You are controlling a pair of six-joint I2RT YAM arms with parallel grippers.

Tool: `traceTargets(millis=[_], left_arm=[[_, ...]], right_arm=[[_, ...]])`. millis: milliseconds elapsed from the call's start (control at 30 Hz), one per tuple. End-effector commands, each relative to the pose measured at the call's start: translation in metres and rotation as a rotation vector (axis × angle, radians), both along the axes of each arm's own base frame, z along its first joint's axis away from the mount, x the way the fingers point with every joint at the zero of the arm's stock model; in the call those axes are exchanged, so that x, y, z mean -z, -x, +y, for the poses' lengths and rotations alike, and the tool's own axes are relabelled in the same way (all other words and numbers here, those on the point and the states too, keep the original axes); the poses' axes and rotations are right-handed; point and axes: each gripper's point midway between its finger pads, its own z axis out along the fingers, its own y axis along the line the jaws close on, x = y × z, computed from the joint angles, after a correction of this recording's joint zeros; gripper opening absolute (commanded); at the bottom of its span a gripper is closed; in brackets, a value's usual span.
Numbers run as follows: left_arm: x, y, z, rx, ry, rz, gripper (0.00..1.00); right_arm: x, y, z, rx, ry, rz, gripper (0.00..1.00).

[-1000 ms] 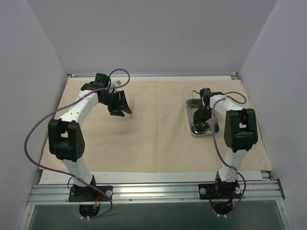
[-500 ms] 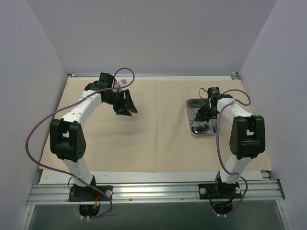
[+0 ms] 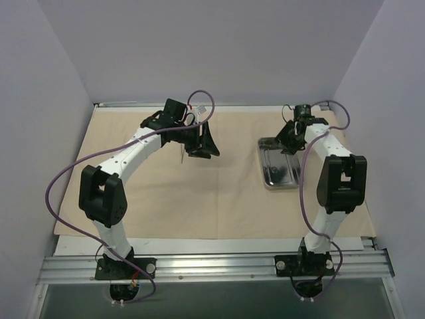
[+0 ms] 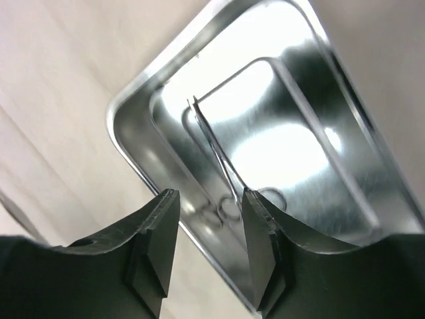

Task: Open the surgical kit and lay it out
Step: Pick up the medical item from the container.

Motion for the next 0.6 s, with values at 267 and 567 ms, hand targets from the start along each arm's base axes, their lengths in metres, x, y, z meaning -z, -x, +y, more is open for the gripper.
traceTargets(millis=[267,567], left_arm=[[-0.018,-0.015,-0.013,-0.001,0.056,-0.057,0.59],[-0.013,-0.015,-0.012,0.007,0.052,-0.045,0.59]], right_arm=[[0.013,-0.063,-0.029,-0.265,0.313,-0.016,0.39],[0.021,-0.067,-0.004,-0.363,0.347,-0.047,0.32]])
